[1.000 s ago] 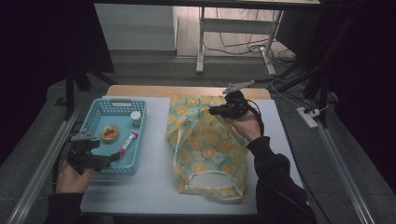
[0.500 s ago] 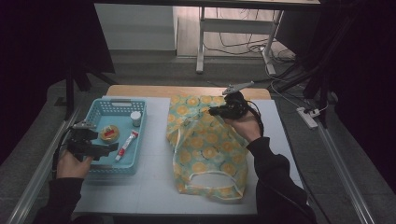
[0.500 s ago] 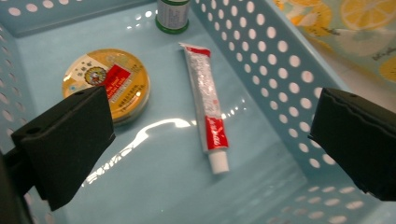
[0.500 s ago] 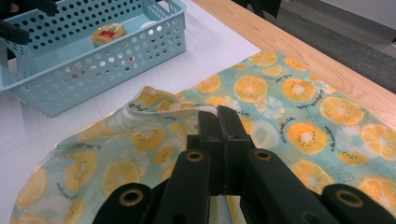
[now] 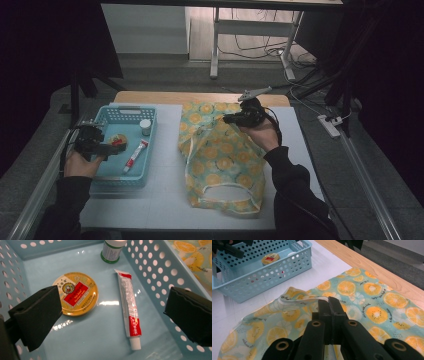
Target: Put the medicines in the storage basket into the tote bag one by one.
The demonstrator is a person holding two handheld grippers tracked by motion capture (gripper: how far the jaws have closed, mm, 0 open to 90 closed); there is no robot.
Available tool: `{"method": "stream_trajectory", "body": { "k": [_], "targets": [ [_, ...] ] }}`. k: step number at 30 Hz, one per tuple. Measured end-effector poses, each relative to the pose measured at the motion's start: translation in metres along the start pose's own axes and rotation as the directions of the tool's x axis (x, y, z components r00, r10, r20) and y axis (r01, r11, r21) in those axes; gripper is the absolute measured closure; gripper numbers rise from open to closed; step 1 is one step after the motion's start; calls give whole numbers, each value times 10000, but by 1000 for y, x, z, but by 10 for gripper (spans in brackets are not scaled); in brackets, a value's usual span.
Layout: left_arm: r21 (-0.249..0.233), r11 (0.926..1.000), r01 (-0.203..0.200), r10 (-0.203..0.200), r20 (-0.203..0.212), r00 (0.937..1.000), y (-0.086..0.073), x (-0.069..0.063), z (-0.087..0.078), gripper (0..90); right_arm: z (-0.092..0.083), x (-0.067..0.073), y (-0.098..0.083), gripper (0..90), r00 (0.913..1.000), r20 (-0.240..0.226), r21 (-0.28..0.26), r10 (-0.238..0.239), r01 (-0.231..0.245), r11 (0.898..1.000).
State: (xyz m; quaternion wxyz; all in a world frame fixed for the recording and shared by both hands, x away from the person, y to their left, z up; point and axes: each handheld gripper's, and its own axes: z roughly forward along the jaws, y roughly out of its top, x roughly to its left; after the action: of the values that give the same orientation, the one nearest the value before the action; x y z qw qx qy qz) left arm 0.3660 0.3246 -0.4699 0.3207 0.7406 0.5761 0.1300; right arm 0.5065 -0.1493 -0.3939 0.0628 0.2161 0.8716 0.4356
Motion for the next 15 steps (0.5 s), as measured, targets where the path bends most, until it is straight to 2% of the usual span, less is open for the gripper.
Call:
{"method": "stream_trajectory", "body": {
  "k": [4,9,15],
  "targets": [
    [122,9999,-11,13,-155,9999,6,3,7,11,0,0,0,900,10000,-1,-9,-21,21,10000],
    [330,9994,79,-58,-630,9980,10,7,19,18,0,1,0,900,10000,-5,24,-37,37,10000],
    [883,9961,9,58,-753,9971,14,13,35,0,2,1,0,900,10000,-38,23,-31,31,10000]
  ]
}}
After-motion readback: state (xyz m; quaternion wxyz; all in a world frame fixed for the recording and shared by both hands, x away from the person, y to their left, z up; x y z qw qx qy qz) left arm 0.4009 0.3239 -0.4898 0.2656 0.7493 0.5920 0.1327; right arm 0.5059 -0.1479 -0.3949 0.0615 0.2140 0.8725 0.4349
